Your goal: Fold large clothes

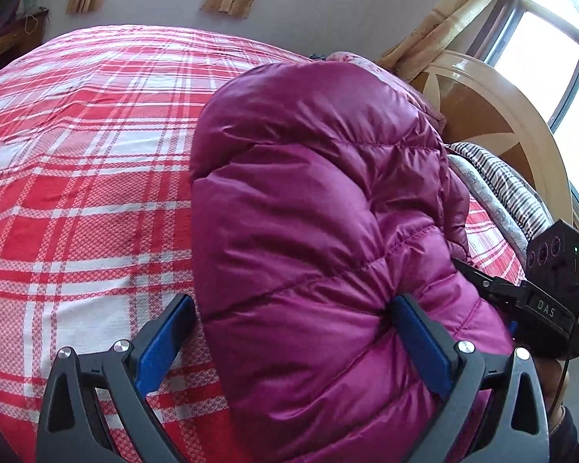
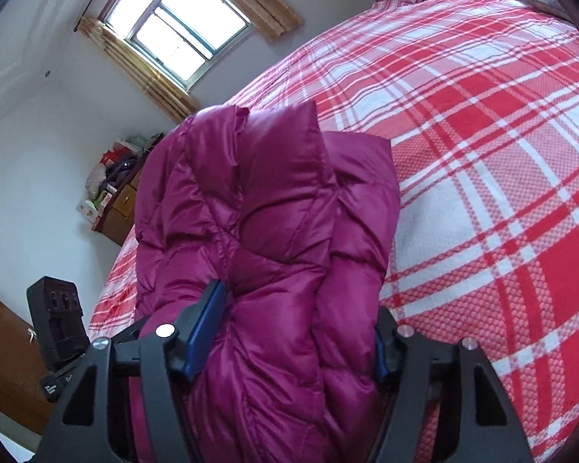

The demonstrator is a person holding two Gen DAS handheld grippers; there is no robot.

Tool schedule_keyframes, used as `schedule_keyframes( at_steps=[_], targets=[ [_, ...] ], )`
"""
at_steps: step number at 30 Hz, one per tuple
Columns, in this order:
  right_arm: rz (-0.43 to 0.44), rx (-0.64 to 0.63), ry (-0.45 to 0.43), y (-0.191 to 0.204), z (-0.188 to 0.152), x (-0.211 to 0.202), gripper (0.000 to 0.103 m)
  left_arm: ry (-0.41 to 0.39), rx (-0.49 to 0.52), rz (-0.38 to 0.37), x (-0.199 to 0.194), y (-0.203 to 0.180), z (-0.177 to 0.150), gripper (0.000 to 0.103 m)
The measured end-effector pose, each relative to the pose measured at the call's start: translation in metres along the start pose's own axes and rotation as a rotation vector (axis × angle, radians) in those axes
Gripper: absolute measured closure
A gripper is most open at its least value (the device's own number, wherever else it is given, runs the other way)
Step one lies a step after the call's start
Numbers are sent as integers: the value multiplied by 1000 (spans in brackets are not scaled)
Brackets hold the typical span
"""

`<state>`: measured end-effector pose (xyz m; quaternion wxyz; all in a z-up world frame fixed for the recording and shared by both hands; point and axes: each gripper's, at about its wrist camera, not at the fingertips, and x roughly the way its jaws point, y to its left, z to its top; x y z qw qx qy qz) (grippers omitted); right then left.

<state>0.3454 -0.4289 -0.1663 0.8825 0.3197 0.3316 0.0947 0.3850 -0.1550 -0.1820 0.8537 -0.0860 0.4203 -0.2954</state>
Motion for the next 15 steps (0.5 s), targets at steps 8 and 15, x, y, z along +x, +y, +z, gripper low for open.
schedule_keyframes(
  at_steps=[8, 15],
  targets=[
    [95, 31, -37, 9, -8, -12, 77, -40, 121, 6, -23, -28, 1, 47],
    [135, -32, -47, 53, -20, -22, 79, -100, 150, 82, -77, -28, -1, 52]
  ],
)
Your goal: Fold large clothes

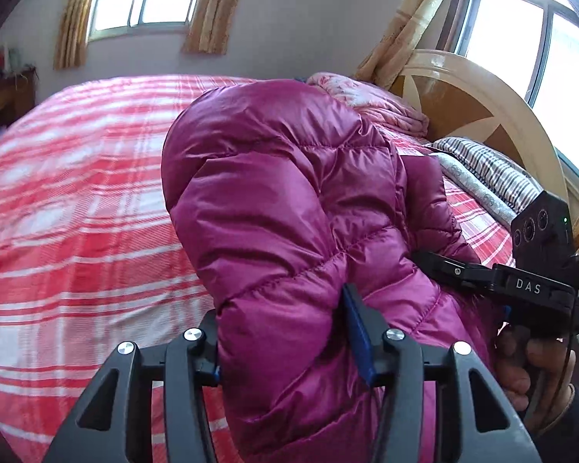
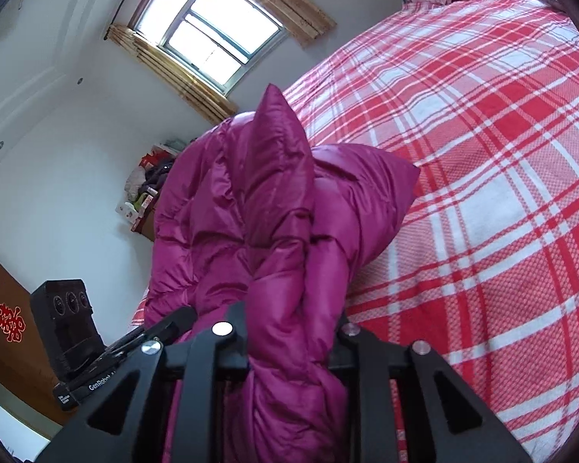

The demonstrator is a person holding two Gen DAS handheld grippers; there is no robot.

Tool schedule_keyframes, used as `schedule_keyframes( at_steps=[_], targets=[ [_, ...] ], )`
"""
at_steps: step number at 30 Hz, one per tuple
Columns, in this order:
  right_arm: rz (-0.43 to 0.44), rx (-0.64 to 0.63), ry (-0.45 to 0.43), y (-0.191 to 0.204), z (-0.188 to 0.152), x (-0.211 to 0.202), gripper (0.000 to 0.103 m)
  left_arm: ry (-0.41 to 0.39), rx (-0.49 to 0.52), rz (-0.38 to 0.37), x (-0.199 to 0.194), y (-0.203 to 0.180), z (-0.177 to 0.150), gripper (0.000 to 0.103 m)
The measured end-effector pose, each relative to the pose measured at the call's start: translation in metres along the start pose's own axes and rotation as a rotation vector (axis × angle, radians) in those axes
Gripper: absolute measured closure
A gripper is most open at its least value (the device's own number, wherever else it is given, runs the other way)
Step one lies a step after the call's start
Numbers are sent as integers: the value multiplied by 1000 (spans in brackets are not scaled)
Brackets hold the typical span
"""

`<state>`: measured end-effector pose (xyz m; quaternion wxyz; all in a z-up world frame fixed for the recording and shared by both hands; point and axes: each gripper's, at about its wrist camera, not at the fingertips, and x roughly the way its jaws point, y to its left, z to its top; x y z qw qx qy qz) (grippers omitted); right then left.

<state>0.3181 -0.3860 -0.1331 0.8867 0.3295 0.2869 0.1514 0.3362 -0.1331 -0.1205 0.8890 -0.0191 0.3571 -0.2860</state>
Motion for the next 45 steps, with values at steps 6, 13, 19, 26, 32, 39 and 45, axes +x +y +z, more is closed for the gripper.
schedule_keyframes(
  at_steps=[6, 13, 19, 26, 32, 39, 45],
  targets=[
    [69, -83, 41, 53, -5, 30, 80, -36, -8, 139, -47, 28, -9, 52],
    [123, -156, 127, 101, -11, 89, 81, -61, -80, 211, -81, 71, -21, 52],
    [166, -205, 192, 136, -18, 136, 81, -84, -139, 266, -104, 100, -27, 52],
    [204, -249, 256, 170, -17, 192, 81, -105, -193, 326, -128, 133, -39, 52],
    [219, -274, 297, 194, -24, 223, 81, -118, -228, 363, -148, 162, -52, 52],
    [217, -299, 331, 205, -36, 244, 81, -117, -258, 379, -153, 180, -62, 52],
    [208, -300, 350, 204, -41, 252, 81, -107, -258, 386, -154, 192, -70, 52]
  ],
)
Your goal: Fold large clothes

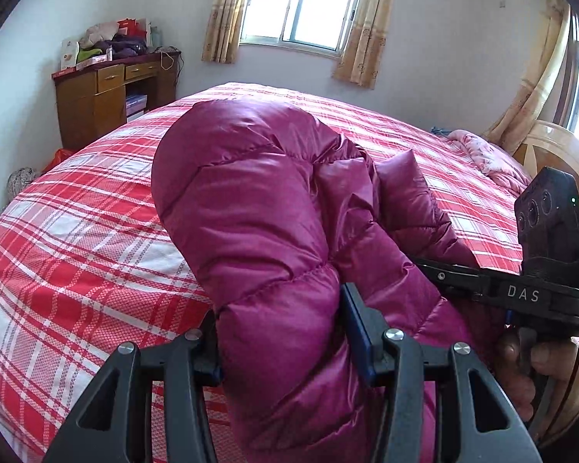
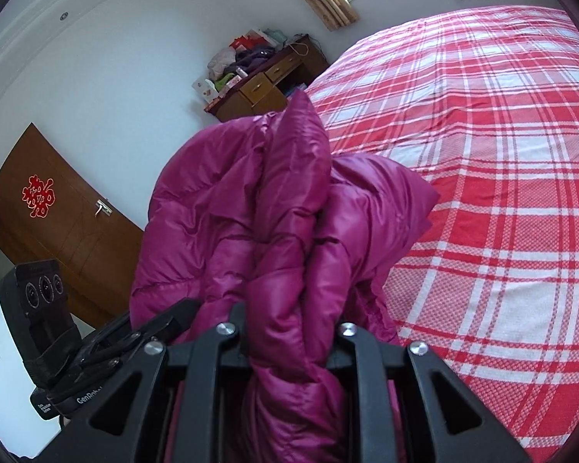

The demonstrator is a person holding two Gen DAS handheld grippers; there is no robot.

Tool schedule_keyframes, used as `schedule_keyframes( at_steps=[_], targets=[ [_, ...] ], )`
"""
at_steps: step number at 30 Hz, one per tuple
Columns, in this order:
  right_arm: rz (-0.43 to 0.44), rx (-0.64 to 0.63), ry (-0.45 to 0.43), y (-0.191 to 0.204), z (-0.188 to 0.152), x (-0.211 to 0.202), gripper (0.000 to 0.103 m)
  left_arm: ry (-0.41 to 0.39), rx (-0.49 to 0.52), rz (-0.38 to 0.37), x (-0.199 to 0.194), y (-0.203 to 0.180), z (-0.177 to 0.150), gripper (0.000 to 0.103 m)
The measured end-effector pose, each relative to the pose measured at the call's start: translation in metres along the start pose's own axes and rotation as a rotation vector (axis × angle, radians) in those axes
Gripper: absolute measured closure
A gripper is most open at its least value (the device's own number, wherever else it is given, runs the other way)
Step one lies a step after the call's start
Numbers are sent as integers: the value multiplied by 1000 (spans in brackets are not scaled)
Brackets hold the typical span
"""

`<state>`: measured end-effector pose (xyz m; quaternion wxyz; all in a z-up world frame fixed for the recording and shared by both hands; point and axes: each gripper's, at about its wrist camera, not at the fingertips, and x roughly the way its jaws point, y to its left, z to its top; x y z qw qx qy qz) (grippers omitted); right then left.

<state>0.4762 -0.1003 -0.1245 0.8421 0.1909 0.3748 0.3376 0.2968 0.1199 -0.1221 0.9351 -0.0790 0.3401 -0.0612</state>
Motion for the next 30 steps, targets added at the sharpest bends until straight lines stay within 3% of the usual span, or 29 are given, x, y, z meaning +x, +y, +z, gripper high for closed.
schedule_keyframes(
  at_steps=[12, 17, 19, 20, 30],
  targets=[
    [-27, 27, 34, -10, 1, 19, 81, 46, -15, 32, 16, 17, -11, 48],
    [-38, 42, 41, -9, 2, 23, 80, 52, -10, 72, 22, 18, -15, 33],
    [-43, 41, 43, -10, 1, 23, 79, 49, -12, 109, 24, 21, -16, 19],
    [-48, 37, 45, -9, 1, 23, 78, 49, -17, 121, 24, 22, -16, 17],
    [-100, 28, 60, -2, 4, 27, 69, 64, -12, 129, 22, 23, -16, 16]
  ],
)
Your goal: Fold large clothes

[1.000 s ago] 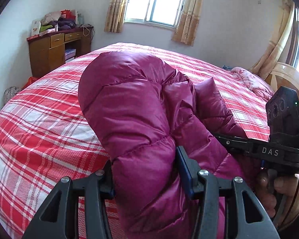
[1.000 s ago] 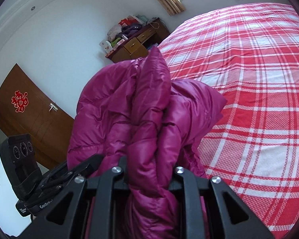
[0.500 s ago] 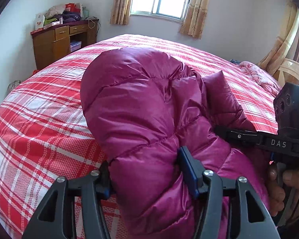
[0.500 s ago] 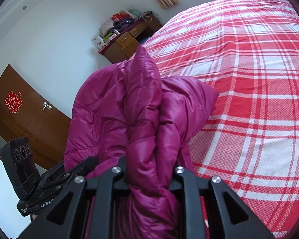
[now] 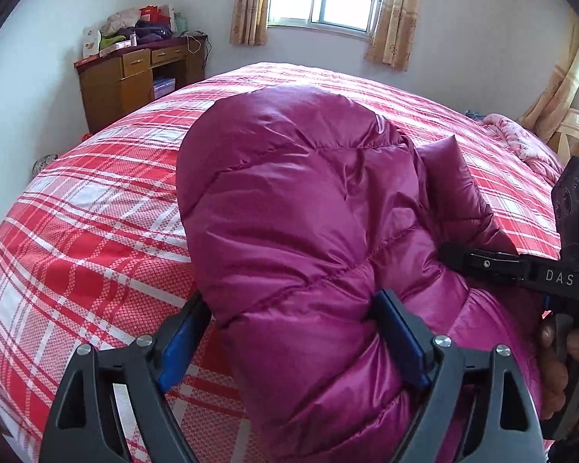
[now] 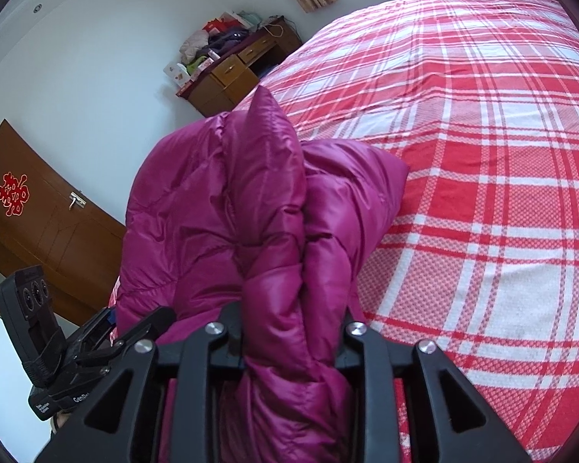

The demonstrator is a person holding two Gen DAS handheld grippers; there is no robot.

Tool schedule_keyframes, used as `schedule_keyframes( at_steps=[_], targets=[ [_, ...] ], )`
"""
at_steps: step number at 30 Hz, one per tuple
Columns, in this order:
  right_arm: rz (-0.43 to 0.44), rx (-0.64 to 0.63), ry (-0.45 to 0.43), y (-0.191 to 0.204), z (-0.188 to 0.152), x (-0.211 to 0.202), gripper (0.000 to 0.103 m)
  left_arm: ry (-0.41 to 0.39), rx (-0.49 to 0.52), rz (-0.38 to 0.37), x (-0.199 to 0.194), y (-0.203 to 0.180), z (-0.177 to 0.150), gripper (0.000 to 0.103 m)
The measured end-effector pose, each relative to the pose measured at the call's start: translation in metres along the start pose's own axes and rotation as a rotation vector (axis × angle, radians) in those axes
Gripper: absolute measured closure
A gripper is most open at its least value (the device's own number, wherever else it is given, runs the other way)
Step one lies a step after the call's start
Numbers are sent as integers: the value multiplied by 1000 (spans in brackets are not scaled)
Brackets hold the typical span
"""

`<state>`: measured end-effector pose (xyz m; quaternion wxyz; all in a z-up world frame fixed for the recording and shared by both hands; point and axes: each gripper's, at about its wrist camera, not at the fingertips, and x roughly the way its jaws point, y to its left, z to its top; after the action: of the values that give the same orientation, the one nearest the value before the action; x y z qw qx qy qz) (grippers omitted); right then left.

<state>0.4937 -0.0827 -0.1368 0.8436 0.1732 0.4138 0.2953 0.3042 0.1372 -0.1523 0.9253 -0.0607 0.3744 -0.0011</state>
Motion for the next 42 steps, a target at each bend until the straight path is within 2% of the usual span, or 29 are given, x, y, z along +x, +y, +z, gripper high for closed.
schedule_keyframes(
  at_steps=[4, 8, 9, 11, 16, 19, 23, 30, 42],
  targets=[
    [-49, -18, -23, 5, -4, -7, 54, -12, 6, 25, -9, 0, 1, 16],
    [-99, -75, -67, 21, -9, -28, 51, -56, 16, 46, -29, 1, 3, 16],
    [-117, -93, -86, 28, -11, -34, 49, -72, 19, 46, -36, 1, 4, 16],
    [-149, -123, -123, 38, -15, -48, 38, -104, 29, 46, -51, 0, 7, 16],
    [-227, -164, -237, 63, -30, -93, 33, -193, 88, 65, -100, -5, 12, 16],
    [-236, -170, -303, 77, -38, -117, 26, -246, 90, 54, -124, -8, 14, 16],
    [-247, -206, -349, 101, -45, -136, 25, -298, 88, 26, -147, -12, 18, 16],
    [-273, -280, -386, 130, -54, -151, 19, -339, 113, -9, -169, -26, 17, 16],
    [-270, -290, -407, 138, -64, -160, 17, -351, 104, -8, -174, -23, 16, 16]
  ],
)
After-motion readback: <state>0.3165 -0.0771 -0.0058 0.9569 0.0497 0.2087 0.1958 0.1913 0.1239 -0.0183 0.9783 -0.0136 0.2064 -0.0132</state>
